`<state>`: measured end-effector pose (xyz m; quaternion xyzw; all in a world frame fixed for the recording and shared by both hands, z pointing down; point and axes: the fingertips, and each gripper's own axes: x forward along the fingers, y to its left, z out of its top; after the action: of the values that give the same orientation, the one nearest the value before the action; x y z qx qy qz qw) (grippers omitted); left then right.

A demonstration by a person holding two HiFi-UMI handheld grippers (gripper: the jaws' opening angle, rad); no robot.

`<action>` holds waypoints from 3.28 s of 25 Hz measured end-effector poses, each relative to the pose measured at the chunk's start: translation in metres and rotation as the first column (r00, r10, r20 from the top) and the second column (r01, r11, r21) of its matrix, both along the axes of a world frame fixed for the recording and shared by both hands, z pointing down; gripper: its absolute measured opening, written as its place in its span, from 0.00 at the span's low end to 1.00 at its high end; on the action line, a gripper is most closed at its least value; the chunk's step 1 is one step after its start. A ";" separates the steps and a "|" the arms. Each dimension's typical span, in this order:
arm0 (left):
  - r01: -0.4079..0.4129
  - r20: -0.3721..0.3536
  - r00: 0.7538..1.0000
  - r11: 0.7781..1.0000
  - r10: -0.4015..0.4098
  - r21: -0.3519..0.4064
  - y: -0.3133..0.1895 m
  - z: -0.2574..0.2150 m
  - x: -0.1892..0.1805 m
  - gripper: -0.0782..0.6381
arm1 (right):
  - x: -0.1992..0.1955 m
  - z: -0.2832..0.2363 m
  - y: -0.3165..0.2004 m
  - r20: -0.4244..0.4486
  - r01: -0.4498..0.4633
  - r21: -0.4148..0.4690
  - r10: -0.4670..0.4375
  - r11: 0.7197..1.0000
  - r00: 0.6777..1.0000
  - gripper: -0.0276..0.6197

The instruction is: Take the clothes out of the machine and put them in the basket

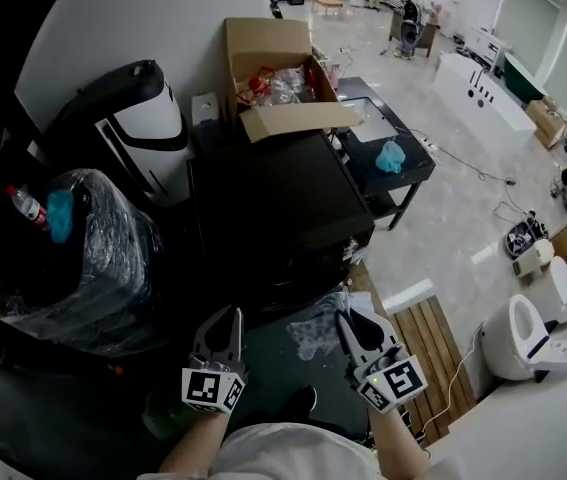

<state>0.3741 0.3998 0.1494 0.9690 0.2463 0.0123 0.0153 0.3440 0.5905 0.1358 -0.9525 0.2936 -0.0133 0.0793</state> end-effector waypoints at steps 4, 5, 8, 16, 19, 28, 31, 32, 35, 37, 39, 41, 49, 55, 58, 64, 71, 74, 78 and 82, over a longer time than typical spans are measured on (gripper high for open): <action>0.033 0.001 0.999 0.999 -0.033 -0.022 -0.005 -0.006 -0.012 0.14 | -0.005 -0.008 -0.004 -0.011 0.041 0.015 -0.041 0.999 0.999 0.12; 0.040 0.002 0.999 0.999 -0.040 -0.027 -0.005 -0.006 -0.015 0.14 | -0.007 -0.010 -0.005 -0.014 0.055 0.017 -0.054 0.998 0.998 0.12; 0.073 -0.011 0.997 0.997 -0.073 -0.024 -0.012 -0.010 -0.024 0.14 | -0.013 -0.014 -0.010 -0.016 0.104 0.019 -0.104 0.994 0.994 0.12; 0.235 -0.013 0.972 0.971 -0.235 -0.033 -0.076 -0.011 -0.046 0.14 | -0.008 -0.017 -0.058 0.002 0.270 0.080 -0.271 0.959 0.962 0.12; 0.308 -0.008 0.951 0.951 -0.309 -0.036 -0.112 -0.008 -0.064 0.14 | -0.008 -0.017 -0.089 0.003 0.330 0.057 -0.331 0.942 0.944 0.12; 0.489 -0.024 0.872 0.872 -0.490 -0.040 -0.239 -0.012 -0.137 0.14 | -0.043 -0.027 -0.213 -0.015 0.486 0.026 -0.486 0.873 0.874 0.12; 0.526 -0.025 0.849 0.849 -0.527 -0.044 -0.284 -0.012 -0.167 0.14 | -0.065 -0.032 -0.261 -0.022 0.523 0.028 -0.523 0.852 0.852 0.12; 0.537 -0.028 0.842 0.842 -0.539 -0.046 -0.299 -0.012 -0.177 0.14 | -0.073 -0.034 -0.277 -0.027 0.536 0.030 -0.535 0.844 0.844 0.12; 0.579 -0.037 0.813 0.814 -0.581 -0.053 -0.343 -0.013 -0.209 0.14 | -0.095 -0.039 -0.326 -0.034 0.579 0.034 -0.578 0.815 0.816 0.12; 0.606 -0.036 0.793 0.794 -0.608 -0.058 -0.371 -0.013 -0.232 0.14 | -0.110 -0.040 -0.359 -0.039 0.605 0.031 -0.604 0.795 0.796 0.12; 0.624 -0.033 0.779 0.779 -0.626 -0.056 -0.397 -0.010 -0.255 0.14 | -0.124 -0.042 -0.390 -0.045 0.625 0.033 -0.623 0.780 0.781 0.12; 0.652 -0.033 0.756 0.757 -0.654 -0.049 -0.422 -0.008 -0.281 0.14 | -0.140 -0.043 -0.420 -0.044 0.653 0.040 -0.651 0.756 0.757 0.12; 0.821 -0.012 0.567 0.566 -0.824 -0.078 -0.497 0.004 -0.390 0.14 | -0.206 -0.042 -0.528 -0.039 0.822 0.033 -0.821 0.569 0.570 0.12; 0.896 0.006 0.440 0.439 -0.898 -0.065 -0.512 0.012 -0.450 0.14 | -0.256 -0.040 -0.586 -0.040 0.921 0.032 -0.920 0.389 0.390 0.12; 0.933 0.024 0.357 0.355 -0.934 -0.059 -0.517 0.018 -0.474 0.14 | -0.277 -0.034 -0.609 -0.036 0.957 0.037 -0.956 0.289 0.291 0.12; 0.982 0.038 0.183 0.181 -0.982 -0.056 -0.524 0.019 -0.495 0.14 | -0.299 -0.023 -0.651 0.001 0.996 0.046 -0.997 0.081 0.081 0.12; 0.995 0.079 -0.024 -0.031 -0.997 -0.094 -0.524 0.020 -0.495 0.14 | -0.310 0.003 -0.680 0.066 0.989 0.035 -0.987 -0.146 -0.148 0.12; 0.991 0.077 -0.096 -0.102 -0.992 -0.084 -0.517 0.017 -0.494 0.14 | -0.312 0.011 -0.684 0.082 0.972 0.035 -0.968 -0.233 -0.235 0.12; 0.984 0.080 -0.168 -0.171 -0.983 -0.039 -0.504 0.021 -0.490 0.14 | -0.310 0.020 -0.685 0.100 0.946 0.061 -0.941 -0.319 -0.323 0.12; 0.971 0.100 -0.233 -0.237 -0.967 -0.038 -0.493 0.025 -0.490 0.14 | -0.308 0.026 -0.686 0.125 0.924 0.064 -0.916 -0.376 -0.381 0.12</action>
<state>-0.1159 -0.0932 0.1739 0.7905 -0.6081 -0.0018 0.0726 0.0361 -0.0952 0.1618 -0.2874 0.9471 -0.1419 0.0184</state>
